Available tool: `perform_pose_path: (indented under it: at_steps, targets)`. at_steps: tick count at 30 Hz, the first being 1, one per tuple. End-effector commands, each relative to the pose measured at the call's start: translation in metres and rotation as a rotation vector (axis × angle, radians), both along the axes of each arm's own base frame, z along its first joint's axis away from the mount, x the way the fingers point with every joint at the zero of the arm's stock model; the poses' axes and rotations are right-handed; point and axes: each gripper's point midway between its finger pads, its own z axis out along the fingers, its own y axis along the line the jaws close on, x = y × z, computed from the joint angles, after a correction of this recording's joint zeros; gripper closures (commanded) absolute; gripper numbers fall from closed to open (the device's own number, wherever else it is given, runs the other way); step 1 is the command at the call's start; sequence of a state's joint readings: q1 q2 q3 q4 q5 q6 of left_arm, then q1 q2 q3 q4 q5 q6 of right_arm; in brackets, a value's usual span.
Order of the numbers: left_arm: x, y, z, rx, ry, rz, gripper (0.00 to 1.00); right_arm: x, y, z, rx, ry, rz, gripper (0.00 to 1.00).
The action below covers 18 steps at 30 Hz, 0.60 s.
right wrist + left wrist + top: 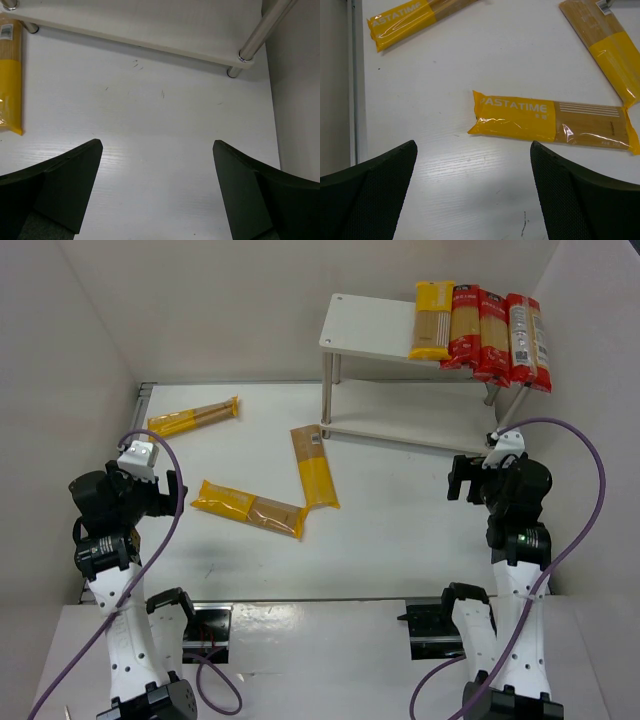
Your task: Place and organize the pasta boxes and bags onto the shelf
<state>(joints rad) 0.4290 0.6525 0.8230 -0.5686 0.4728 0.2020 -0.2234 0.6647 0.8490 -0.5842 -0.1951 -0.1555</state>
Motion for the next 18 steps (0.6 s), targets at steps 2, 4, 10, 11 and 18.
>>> perform_pose_path:
  at_steps: [2,4,10,11,18]
  targets:
    - [0.002,-0.003,0.014,-0.005,-0.041,-0.013,0.01,-0.002,0.003,0.025,-0.039,-0.095,0.032,0.0]
    - [0.002,-0.003,0.014,-0.005,-0.041,-0.013,0.01,-0.005,0.005,0.029,-0.041,-0.113,0.04,0.0]
    - [0.002,-0.003,0.014,-0.005,-0.041,-0.013,0.01,-0.001,0.004,0.023,-0.034,-0.088,0.041,0.0]
    - [0.002,-0.003,0.014,-0.005,-0.041,-0.013,0.01,-0.002,0.006,0.021,-0.029,-0.08,0.049,0.0]
    - [-0.002,-0.003,0.02,0.012,-0.067,-0.005,0.01,0.016,0.035,0.02,-0.002,-0.027,0.153,0.0]
